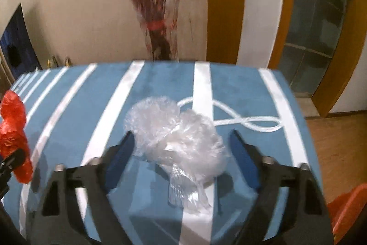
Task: Collect trash
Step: 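Carry the red and clear bags over the basket and open both tools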
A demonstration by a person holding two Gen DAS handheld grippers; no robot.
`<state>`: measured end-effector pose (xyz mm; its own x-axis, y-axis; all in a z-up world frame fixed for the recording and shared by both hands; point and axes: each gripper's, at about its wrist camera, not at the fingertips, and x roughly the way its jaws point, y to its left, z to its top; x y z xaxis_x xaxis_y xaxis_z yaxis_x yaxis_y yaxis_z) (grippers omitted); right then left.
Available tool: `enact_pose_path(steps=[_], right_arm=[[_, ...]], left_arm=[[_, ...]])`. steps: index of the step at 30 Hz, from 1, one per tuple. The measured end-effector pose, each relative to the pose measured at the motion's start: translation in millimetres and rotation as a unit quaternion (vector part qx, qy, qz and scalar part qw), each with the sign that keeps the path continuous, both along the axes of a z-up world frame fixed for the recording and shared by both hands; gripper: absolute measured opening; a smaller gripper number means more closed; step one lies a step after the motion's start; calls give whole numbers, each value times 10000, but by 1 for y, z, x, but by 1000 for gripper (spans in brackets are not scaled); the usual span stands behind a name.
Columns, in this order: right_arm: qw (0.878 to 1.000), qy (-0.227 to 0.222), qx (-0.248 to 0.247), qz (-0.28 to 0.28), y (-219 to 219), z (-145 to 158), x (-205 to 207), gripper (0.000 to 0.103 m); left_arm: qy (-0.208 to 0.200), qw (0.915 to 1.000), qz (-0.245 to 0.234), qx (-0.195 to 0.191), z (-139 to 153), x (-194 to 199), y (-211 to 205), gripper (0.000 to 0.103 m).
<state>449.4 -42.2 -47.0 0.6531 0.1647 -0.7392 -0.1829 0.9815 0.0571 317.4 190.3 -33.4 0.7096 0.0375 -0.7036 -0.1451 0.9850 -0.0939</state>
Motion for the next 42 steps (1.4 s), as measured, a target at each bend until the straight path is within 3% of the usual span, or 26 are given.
enact_pose_path(steps=[2,4,11,19,32,42], right_arm=[[9998,194,-10,105,-2,-8,0,41],[9999,114,45,92,-10,-5,-12,36],[9993,-149,351,-49,-64,29,-84,35],[9959,-428,355,-708,-149,61,-172,35],[9807,-845,145,-1759,-248,85,-275,36],[9665,-953,260,-2370,-309,87,-315,36]], left_arm=[[24,10000,-37,-11,-1,-1,-3,46],[25,10000,-91,-9,-1,-5,-7,46],[-88,9987,-500,-38,15,-24,-49,46],[-293,9912,-1292,-36,45,-58,-131,46],[-389,9628,-2656,-319,66,-110,-270,46],[-225,9414,-3341,-418,57,-128,-346,46]])
